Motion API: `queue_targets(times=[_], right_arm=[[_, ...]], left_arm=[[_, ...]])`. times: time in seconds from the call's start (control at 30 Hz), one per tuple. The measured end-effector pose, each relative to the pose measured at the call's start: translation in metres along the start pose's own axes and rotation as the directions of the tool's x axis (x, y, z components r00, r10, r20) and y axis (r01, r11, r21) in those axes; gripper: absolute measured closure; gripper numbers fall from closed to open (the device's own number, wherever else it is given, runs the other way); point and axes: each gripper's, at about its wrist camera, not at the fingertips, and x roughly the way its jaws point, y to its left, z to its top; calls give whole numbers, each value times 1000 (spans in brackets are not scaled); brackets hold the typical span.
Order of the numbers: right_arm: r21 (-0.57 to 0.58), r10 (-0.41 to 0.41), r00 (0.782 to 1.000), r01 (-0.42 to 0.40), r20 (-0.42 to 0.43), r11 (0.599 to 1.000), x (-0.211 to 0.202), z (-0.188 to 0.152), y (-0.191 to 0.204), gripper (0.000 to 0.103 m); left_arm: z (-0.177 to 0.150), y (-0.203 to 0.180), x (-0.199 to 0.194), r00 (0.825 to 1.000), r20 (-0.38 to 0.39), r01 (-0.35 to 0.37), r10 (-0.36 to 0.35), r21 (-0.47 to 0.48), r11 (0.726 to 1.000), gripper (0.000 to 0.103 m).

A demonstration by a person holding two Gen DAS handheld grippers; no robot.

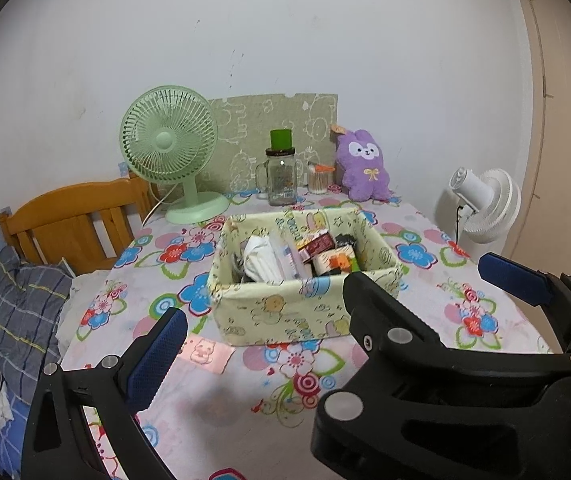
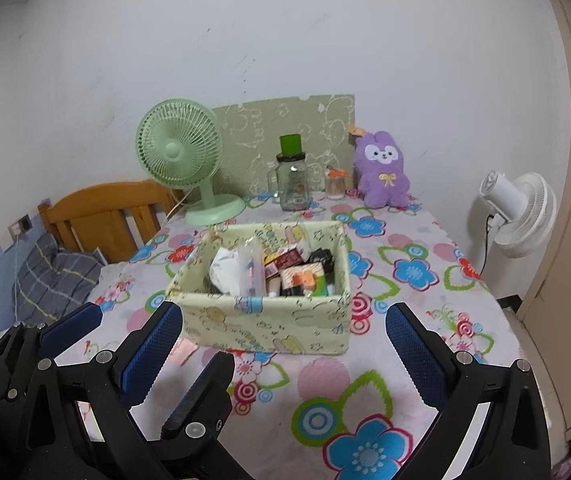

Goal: Organize soft objects
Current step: 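Withdraw both tools up and back from the basket, then reach the left tool down toward the pink wet-wipes pack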

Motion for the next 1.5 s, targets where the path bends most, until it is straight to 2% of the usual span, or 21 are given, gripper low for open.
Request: queue_targets(times=[0.53,1.13,1.33,1.5], right_arm=[[21,33,993,-31,-110,999,43,-30,21,0],[12,45,978,-43,-204,999,100,-48,57,1],[2,44,969,-45,-242,999,121,-53,68,5],[-3,34,960,-37,-277,999,139,-55,73,16]], left_arm=[[-29,33,32,994,-106,-44,40,-36,998,0],[-47,83,81,980,-194,-55,51,-16,998,0],[-55,98,102,967,-249,-66,60,-15,998,0],[-57,105,116,959,-278,-57,45,-35,998,0]])
